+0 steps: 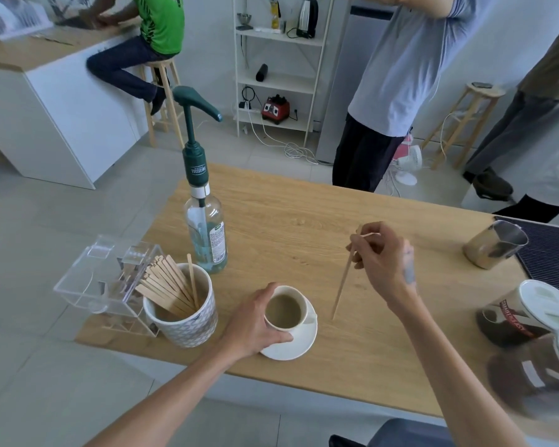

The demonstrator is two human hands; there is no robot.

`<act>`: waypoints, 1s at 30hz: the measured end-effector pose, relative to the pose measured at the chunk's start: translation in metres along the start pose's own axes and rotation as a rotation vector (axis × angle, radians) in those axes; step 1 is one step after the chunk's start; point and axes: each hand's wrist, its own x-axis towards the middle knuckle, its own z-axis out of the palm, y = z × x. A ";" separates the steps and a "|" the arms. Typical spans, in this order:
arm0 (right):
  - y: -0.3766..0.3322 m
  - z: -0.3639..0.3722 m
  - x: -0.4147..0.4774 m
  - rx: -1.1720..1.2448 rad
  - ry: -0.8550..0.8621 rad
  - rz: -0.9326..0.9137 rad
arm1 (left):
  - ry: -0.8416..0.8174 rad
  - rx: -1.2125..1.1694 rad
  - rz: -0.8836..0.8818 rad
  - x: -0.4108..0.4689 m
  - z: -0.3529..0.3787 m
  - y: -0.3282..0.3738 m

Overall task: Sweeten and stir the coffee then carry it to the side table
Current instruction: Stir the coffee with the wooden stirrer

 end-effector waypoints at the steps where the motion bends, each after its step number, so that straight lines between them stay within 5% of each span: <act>1: -0.002 0.002 -0.007 0.039 0.002 -0.008 | -0.002 0.001 -0.002 0.000 0.000 0.000; 7: 0.027 0.030 -0.046 0.141 0.014 0.044 | -0.024 -0.015 -0.021 0.001 0.001 0.000; 22: 0.037 0.045 -0.080 -0.102 -0.123 -0.083 | 0.022 -0.041 -0.064 0.001 0.005 0.001; 30: 0.038 0.037 -0.086 -0.200 -0.015 -0.065 | 0.003 -0.034 -0.068 -0.003 0.010 0.008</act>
